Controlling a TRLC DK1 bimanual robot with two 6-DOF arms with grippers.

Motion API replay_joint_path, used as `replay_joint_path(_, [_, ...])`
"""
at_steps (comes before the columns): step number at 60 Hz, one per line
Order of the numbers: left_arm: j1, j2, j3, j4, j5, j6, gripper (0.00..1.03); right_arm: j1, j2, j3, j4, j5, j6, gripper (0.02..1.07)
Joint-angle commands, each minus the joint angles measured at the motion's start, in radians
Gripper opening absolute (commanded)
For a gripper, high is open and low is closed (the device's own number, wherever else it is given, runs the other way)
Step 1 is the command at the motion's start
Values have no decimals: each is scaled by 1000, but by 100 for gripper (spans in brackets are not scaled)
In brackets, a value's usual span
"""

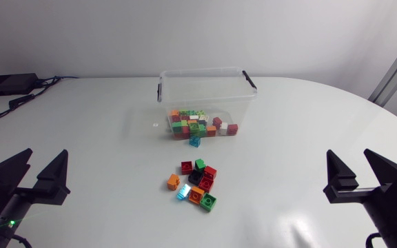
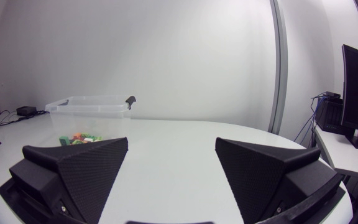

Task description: Place the duplo bricks in the container

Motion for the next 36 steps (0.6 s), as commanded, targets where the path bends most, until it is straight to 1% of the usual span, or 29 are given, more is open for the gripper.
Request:
replay_joint_path(1, [-7,-9,-19,3,0,-26,99,6,-4,-18,-5,-3,-10,103])
replay_joint_path(15, [-17,-9,-19,1,0,-32,99,8,-6,-18,-5,-3,-17,103])
replay_joint_path(26, [-20,-3,16,-14,0,-29,97,17,-7,-15,-3,-6,-24,103])
replay_joint_path(32, [-28,51,62,-20,0,-27,97,26,-4,5,-9,-9,-22,103])
replay_joint_path(36, [-48,126,102,-20,1,-27,97,40,-1,27,-12,-10,-22,103])
